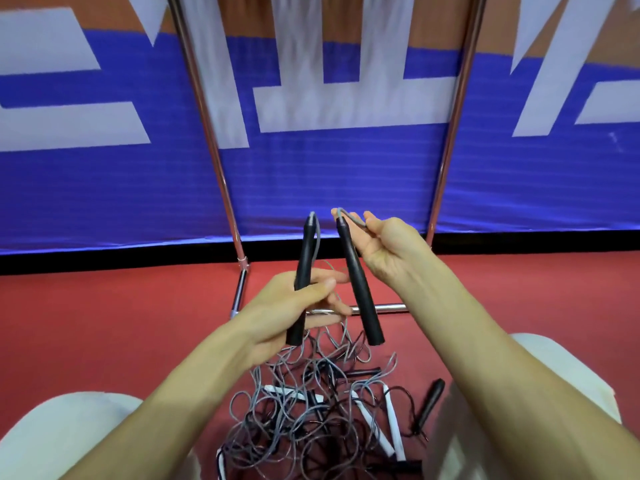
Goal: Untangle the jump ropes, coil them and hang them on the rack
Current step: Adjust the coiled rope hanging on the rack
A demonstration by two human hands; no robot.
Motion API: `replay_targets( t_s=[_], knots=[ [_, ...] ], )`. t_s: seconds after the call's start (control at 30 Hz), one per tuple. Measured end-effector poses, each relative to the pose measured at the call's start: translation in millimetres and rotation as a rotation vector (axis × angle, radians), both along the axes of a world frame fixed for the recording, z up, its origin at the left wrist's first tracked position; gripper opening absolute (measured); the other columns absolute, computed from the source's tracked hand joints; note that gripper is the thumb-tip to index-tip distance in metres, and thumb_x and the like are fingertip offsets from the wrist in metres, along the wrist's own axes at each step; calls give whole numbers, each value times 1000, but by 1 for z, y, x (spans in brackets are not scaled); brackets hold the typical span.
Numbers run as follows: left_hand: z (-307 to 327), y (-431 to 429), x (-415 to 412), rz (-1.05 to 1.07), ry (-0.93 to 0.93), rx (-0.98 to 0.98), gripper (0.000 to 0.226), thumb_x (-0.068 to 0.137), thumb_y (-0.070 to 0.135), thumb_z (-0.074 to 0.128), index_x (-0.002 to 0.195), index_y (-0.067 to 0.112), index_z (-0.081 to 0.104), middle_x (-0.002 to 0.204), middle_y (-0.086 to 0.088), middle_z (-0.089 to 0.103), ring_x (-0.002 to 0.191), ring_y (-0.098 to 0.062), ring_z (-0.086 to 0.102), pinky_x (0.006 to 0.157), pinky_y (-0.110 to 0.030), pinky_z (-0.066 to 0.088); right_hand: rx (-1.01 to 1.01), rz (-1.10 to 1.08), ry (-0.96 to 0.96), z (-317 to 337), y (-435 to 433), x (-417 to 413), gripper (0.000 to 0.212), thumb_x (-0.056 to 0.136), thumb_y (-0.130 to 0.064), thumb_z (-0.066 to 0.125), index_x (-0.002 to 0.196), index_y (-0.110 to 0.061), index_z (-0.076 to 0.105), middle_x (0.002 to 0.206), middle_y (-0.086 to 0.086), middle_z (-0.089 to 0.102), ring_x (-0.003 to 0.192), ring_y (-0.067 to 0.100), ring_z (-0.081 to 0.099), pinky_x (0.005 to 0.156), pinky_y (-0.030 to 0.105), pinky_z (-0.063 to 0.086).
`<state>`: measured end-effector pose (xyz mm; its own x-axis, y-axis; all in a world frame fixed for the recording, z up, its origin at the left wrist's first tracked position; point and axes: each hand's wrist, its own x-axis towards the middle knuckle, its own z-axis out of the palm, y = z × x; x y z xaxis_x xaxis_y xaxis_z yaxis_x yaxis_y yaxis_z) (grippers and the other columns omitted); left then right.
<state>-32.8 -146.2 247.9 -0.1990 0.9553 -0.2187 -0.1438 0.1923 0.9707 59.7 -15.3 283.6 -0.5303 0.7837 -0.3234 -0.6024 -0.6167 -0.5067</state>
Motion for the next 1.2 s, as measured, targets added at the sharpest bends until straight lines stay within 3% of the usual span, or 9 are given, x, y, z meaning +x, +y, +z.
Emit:
replay_targets(
  t_s=[0.23,0.4,0.53,0.63,0.7,0.87,1.03,1.13,1.2],
  knots=[
    [-3,7,0,103,94,51,25,98,16,55,120,26,61,125,5,66,119,-11,60,102,-31,48,-34,113,3,2,-12,-3,31,100,7,27,129,2,38,117,28,48,93,51,61,61,47,55],
    [-2,3,-4,47,192,51,19,98,21,55,114,18,64,119,-6,69,114,-13,62,108,-41,43,-100,93,119,3,-12,-4,39,98,10,25,135,5,36,125,32,49,73,52,63,50,51,56],
    [9,-3,-2,-58,43,87,10,101,22,49,106,15,45,83,-11,71,77,-32,72,73,-41,59,-98,20,133,5,-13,-1,36,100,7,22,133,2,34,125,35,50,87,50,62,57,51,56],
    [6,-2,-13,73,514,114,7,102,20,48,96,16,45,64,0,52,51,-18,50,52,-27,46,-40,-6,59,5,-10,3,17,101,3,31,109,7,45,103,35,58,104,47,60,72,48,56],
    [3,-3,-27,210,926,110,10,100,26,50,93,18,51,62,7,46,54,-14,45,53,-27,37,40,45,-108,1,-15,2,17,101,-2,37,96,9,50,87,30,59,87,42,65,65,41,59],
    [13,-12,-49,273,1365,-41,26,100,44,45,94,19,48,79,5,51,81,-30,57,63,-36,36,561,105,-706,-13,-35,-6,28,97,-14,51,71,-5,58,47,2,54,39,16,57,41,24,48],
    [17,-19,-48,158,1509,-36,17,98,39,50,107,24,49,95,4,58,91,-26,60,69,-35,41,1000,-196,-826,-24,-21,-14,23,91,-32,58,72,-19,58,72,-2,62,72,17,57,81,43,49],
    [17,-21,-47,139,1498,48,14,96,23,53,110,24,49,94,4,54,89,-25,58,71,-37,45,923,74,-760,-25,-17,-16,33,95,-40,52,79,-15,65,91,10,71,90,26,67,95,41,49],
    [16,-22,-48,139,1474,64,15,96,20,52,110,24,49,92,5,52,86,-24,57,69,-37,44,806,298,-686,-20,-19,-15,49,95,-47,48,73,-7,65,75,20,69,78,34,70,92,40,52]
  ],
)
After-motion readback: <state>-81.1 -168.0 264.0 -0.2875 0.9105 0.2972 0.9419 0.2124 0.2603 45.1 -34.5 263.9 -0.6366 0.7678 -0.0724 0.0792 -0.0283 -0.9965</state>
